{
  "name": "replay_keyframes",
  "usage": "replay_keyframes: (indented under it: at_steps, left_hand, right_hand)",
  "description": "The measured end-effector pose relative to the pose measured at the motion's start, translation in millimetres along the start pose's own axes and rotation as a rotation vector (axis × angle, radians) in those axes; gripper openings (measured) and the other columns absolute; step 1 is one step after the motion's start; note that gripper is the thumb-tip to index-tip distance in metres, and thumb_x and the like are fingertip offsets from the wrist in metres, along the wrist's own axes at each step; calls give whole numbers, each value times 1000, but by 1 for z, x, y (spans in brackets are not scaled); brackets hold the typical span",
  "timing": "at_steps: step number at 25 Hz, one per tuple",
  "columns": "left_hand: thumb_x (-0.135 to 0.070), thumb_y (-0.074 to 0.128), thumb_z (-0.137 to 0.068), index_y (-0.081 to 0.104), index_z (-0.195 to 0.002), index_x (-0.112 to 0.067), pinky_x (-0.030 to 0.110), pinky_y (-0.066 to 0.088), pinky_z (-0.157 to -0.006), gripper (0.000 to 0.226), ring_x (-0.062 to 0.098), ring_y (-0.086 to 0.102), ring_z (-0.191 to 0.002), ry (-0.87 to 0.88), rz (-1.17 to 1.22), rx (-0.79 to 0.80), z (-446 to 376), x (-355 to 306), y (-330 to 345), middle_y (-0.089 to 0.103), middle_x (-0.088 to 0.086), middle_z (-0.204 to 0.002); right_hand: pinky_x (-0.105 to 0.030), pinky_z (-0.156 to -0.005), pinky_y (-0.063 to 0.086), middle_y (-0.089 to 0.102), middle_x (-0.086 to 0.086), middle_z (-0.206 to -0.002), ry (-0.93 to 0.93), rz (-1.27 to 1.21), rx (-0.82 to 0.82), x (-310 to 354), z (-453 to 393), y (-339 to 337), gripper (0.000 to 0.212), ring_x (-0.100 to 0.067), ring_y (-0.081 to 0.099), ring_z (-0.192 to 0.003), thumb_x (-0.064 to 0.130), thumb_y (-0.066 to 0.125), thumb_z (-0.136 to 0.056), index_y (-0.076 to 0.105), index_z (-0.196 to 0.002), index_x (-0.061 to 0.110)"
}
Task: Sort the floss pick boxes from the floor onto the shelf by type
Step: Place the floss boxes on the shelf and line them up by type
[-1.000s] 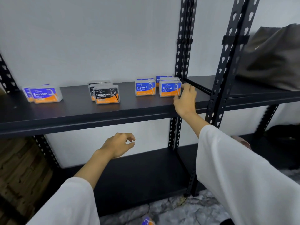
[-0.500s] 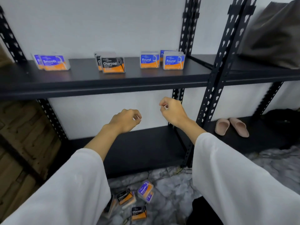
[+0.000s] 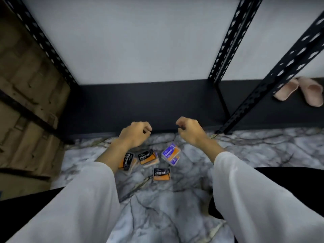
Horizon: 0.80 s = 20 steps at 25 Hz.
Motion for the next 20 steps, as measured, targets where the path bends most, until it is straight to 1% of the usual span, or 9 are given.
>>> replay_keyframes:
  at_steps: [1, 3, 5, 7, 9, 11, 14, 17, 20]
  left_hand:
    - [-28, 51, -96, 61, -111, -26, 39, 49, -88, 19, 19, 59, -107, -22, -3, 16, -6, 18, 17, 63, -4, -114]
    - [-28, 51, -96, 60, -113, -23, 39, 49, -87, 20, 24, 57, -109, -76, -7, 27, -13, 52, 45, 60, 1, -119]
    - [-26, 55, -94, 60, -115, -21, 39, 49, -90, 22, 26, 57, -111, -137, 4, 9, -18, 85, 66, 58, 4, -124]
    - [-25, 59, -91, 60, -118, -20, 37, 45, -95, 28, 27, 52, -118, -153, -53, -5, -25, 112, 84, 55, 4, -131]
    - [-29, 64, -88, 56, -126, -21, 36, 40, -98, 40, 26, 45, -123, -168, -127, 33, -27, 133, 99, 49, 1, -137]
    - [-37, 68, -84, 47, -135, -28, 38, 37, -101, 56, 27, 41, -127, -185, -206, 136, -32, 153, 113, 39, -3, -144]
    - [-41, 79, -71, 31, -144, -35, 45, 30, -110, 88, 29, 32, -136, -147, -331, 339, -33, 174, 131, 26, -3, -153]
    - [-50, 84, -60, 14, -148, -39, 51, 24, -113, 113, 31, 25, -140, -73, -399, 426, -34, 184, 142, 17, -4, -157]
    - [-53, 83, -59, -4, -148, -43, 53, 19, -113, 125, 34, 18, -141, 14, -567, 474, -33, 186, 147, 3, -2, -159]
  right_hand:
    - [-40, -87, 52, 64, -7, -111, 19, 24, 46, -13, -7, 23, 29, -27, 61, -101, 8, 52, -85, 60, -113, 14]
    - [-34, -81, 51, 65, -7, -110, 52, 89, 132, -38, -17, 62, 25, -28, 61, -101, 9, 51, -85, 59, -108, 16]
    - [-33, -77, 51, 64, -9, -110, 89, 120, 188, -61, -26, 92, 21, -30, 62, -99, 10, 53, -85, 58, -103, 20]
    - [-37, -83, 52, 60, -9, -119, 105, 160, 227, -80, -37, 116, 34, -29, 60, -103, 9, 58, -83, 57, -115, 19]
    - [-39, -91, 49, 55, -9, -127, 71, 247, 269, -93, -43, 133, 47, -30, 55, -112, 10, 63, -81, 52, -126, 18]
    - [-39, -100, 43, 47, -8, -138, 12, 341, 290, -101, -50, 145, 58, -30, 47, -124, 14, 66, -81, 45, -135, 20]
    - [-43, -112, 28, 27, -9, -153, -41, 458, 370, -106, -54, 158, 77, -29, 25, -141, 15, 70, -80, 30, -145, 22]
    - [-43, -115, 21, 15, -9, -157, -95, 553, 428, -109, -55, 170, 87, -29, 12, -146, 11, 71, -78, 20, -148, 23]
    - [-44, -117, 17, 10, -8, -158, -135, 586, 443, -113, -57, 178, 88, -29, 8, -146, 11, 71, -78, 18, -148, 23]
Point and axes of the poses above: each hand's wrist, its own z-axis away from the middle knuckle, its own y-axis out of the palm, x = y × z, the point moved 6 cm from there along -z, towards the middle knuckle
